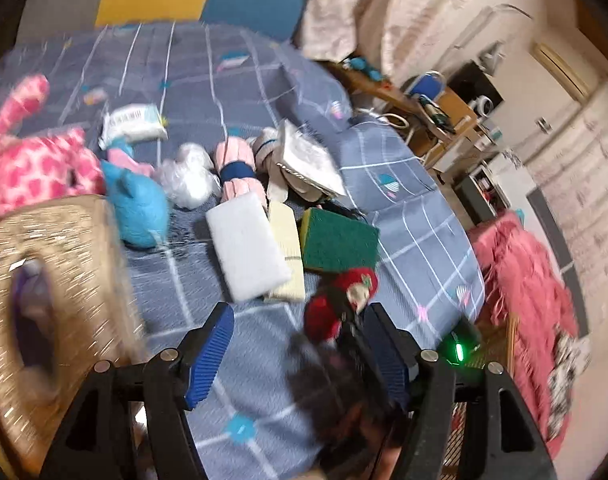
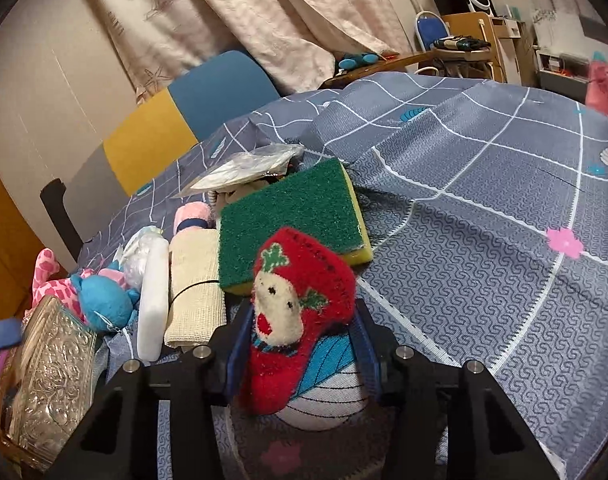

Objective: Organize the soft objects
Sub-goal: 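Grasp the white sponge with the left tool while the right tool grasps the red sock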

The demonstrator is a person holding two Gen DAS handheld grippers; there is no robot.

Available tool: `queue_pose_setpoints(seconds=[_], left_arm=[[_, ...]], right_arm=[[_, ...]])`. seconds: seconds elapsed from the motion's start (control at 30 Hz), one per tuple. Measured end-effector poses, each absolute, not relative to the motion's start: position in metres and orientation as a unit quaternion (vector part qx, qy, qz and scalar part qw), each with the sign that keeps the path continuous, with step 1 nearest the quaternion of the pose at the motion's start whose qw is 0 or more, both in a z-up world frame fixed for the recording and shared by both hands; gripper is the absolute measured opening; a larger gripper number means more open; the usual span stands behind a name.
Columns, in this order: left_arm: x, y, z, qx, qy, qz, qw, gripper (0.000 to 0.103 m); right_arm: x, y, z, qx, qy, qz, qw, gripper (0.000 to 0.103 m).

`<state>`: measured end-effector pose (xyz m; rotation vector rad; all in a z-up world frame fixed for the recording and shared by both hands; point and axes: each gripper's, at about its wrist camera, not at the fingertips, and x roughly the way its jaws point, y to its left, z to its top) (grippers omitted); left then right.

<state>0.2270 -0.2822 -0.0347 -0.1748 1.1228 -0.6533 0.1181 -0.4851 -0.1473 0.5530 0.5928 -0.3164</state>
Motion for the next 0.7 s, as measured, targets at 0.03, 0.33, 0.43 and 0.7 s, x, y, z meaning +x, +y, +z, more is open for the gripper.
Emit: queue_pose_setpoints(seconds=[0.03,0.33,0.43,0.7], left_arm=[[0.234,-0.286,-0.04,-0.086,0.528,-0.29,0.794,0.069],[0.281,-0.318,-0.09,-0.088,0.573,-0.219,0.784,0.081],[0.284,-0.323,-0.099,-0.068,0.57,-0.2,0.794,0.081],[0.283,-0.327,-0.119,-0.053,0.585,-0.208,0.782,0.058]], right_arm=[[0.118,-0.486,-0.148,0.27,0.285,-0.152,0.907,0.048],[0.107,-0.488,-0.152,0.28,0.266,-0.143,0.911,0.048],[0.104,-0.487,-0.153,0.281,0.264,-0.143,0.912,0.048],[0.102,-0.486,-0.154,0.282,0.26,-0.142,0.913,0.048]])
